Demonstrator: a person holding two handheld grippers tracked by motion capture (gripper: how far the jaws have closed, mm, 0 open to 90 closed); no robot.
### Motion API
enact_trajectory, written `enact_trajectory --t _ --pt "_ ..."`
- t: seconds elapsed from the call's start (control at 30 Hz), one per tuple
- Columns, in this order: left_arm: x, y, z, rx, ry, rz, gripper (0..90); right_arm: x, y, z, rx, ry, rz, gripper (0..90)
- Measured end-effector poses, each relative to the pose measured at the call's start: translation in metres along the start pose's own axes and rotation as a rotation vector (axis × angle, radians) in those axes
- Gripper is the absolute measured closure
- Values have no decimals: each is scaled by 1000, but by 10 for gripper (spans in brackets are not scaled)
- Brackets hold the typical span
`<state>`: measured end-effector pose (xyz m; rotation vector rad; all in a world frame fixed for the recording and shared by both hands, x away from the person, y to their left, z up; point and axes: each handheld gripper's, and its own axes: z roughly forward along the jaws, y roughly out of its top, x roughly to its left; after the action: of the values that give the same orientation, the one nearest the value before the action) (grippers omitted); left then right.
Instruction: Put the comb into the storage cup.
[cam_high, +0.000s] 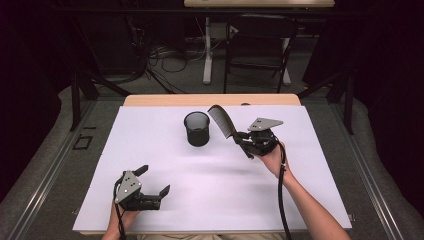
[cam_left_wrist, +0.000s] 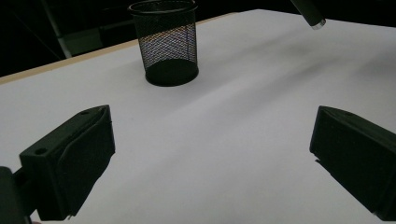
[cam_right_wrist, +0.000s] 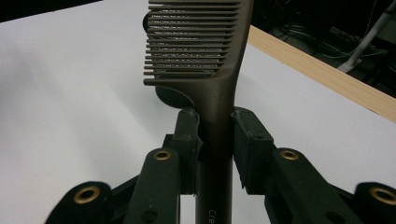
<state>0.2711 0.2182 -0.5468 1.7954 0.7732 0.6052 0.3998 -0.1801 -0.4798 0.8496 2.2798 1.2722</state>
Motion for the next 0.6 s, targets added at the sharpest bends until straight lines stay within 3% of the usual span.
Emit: enact_trajectory --t 0.6 --pt "0 0 0 -2 3 -2 0 -1 9 5 -30 -18 -3 727"
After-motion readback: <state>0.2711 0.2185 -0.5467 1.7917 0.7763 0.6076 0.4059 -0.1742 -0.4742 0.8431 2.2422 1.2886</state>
